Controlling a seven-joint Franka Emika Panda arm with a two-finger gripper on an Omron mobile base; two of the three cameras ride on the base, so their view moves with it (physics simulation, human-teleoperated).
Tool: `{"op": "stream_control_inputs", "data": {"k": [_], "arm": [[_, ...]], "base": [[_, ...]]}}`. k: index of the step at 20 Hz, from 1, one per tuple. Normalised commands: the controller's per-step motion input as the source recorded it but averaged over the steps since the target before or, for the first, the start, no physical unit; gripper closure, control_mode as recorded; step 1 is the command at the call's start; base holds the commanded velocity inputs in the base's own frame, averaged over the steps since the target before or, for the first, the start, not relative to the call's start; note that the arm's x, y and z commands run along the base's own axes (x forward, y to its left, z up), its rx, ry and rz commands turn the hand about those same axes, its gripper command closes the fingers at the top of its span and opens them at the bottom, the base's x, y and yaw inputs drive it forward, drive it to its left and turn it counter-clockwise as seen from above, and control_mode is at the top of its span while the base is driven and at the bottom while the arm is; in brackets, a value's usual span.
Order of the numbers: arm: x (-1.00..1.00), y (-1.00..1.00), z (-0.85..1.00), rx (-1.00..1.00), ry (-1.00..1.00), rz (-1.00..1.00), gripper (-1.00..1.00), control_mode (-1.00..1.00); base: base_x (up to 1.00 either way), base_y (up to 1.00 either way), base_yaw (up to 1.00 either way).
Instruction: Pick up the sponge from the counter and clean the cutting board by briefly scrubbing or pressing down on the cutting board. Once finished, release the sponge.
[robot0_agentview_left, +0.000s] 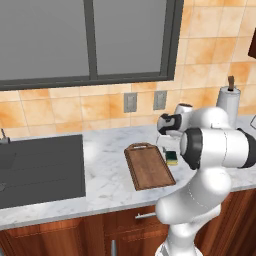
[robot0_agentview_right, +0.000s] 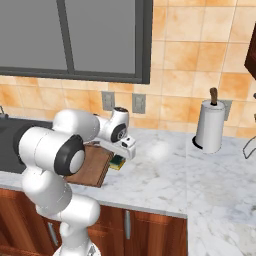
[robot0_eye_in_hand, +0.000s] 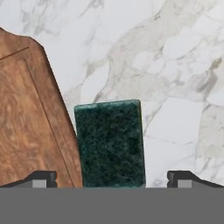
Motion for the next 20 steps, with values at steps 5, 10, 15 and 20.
{"op": "stream_control_inputs", "data": {"k": [5, 10, 15, 20], "arm": [[0.1, -0.01, -0.18, 0.0, 0.0, 0.0, -1.0, -1.0], [0.0, 0.01, -0.16, 0.0, 0.0, 0.0, -1.0, -1.0], [-0.01, 0.03, -0.12, 0.0, 0.0, 0.0, -1.0, -1.0], [0.0, 0.07, -0.1, 0.0, 0.0, 0.0, -1.0, -1.0]], "base": [[0.0, 0.0, 0.0], [0.0, 0.0, 0.0], [0.0, 0.0, 0.0], [0.0, 0.0, 0.0]]}}
